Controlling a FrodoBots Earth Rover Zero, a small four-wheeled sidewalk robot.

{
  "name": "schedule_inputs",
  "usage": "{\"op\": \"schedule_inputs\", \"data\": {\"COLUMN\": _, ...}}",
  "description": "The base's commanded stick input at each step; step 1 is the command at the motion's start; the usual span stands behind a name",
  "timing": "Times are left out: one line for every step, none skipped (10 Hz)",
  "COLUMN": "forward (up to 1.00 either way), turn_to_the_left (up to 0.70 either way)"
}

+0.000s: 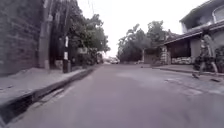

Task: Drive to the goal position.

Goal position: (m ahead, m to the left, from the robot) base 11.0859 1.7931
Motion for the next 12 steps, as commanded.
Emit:
{"op": "schedule_inputs", "data": {"forward": 1.00, "turn_to_the_left": 0.00}}
{"op": "schedule_inputs", "data": {"forward": 1.00, "turn_to_the_left": 0.00}}
{"op": "schedule_inputs", "data": {"forward": 1.00, "turn_to_the_left": 0.00}}
{"op": "schedule_inputs", "data": {"forward": 1.00, "turn_to_the_left": 0.00}}
{"op": "schedule_inputs", "data": {"forward": 1.00, "turn_to_the_left": 0.00}}
{"op": "schedule_inputs", "data": {"forward": 1.00, "turn_to_the_left": 0.00}}
{"op": "schedule_inputs", "data": {"forward": 1.00, "turn_to_the_left": 0.00}}
{"op": "schedule_inputs", "data": {"forward": 1.00, "turn_to_the_left": 0.00}}
{"op": "schedule_inputs", "data": {"forward": 1.00, "turn_to_the_left": 0.00}}
{"op": "schedule_inputs", "data": {"forward": 1.00, "turn_to_the_left": 0.00}}
{"op": "schedule_inputs", "data": {"forward": 1.00, "turn_to_the_left": 0.00}}
{"op": "schedule_inputs", "data": {"forward": 1.00, "turn_to_the_left": 0.00}}
